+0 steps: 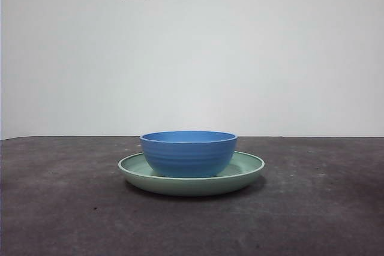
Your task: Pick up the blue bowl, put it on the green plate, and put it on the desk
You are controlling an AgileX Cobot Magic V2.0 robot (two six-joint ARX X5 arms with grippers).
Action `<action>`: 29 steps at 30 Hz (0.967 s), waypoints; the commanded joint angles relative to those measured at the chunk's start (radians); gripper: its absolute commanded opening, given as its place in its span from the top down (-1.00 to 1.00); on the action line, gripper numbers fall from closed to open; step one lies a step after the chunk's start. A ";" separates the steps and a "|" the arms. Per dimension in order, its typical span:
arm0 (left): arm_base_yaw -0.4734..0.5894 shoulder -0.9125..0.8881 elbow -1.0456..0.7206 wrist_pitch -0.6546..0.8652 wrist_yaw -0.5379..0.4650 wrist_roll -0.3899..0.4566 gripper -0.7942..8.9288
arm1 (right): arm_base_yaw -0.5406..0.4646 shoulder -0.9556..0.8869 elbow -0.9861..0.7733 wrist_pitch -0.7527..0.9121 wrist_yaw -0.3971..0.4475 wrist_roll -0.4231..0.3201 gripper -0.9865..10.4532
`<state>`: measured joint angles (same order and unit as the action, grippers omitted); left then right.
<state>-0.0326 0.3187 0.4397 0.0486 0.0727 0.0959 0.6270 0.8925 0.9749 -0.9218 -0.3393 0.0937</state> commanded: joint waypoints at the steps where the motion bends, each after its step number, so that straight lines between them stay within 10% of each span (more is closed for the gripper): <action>1: 0.032 -0.061 -0.087 0.005 -0.004 0.024 0.81 | 0.008 0.008 0.013 0.010 0.000 -0.008 0.81; 29: 0.061 -0.316 -0.428 -0.235 -0.004 -0.023 0.81 | 0.008 0.008 0.013 0.009 0.000 -0.008 0.81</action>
<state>0.0273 0.0048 0.0322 -0.1783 0.0715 0.0864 0.6270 0.8928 0.9749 -0.9222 -0.3389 0.0937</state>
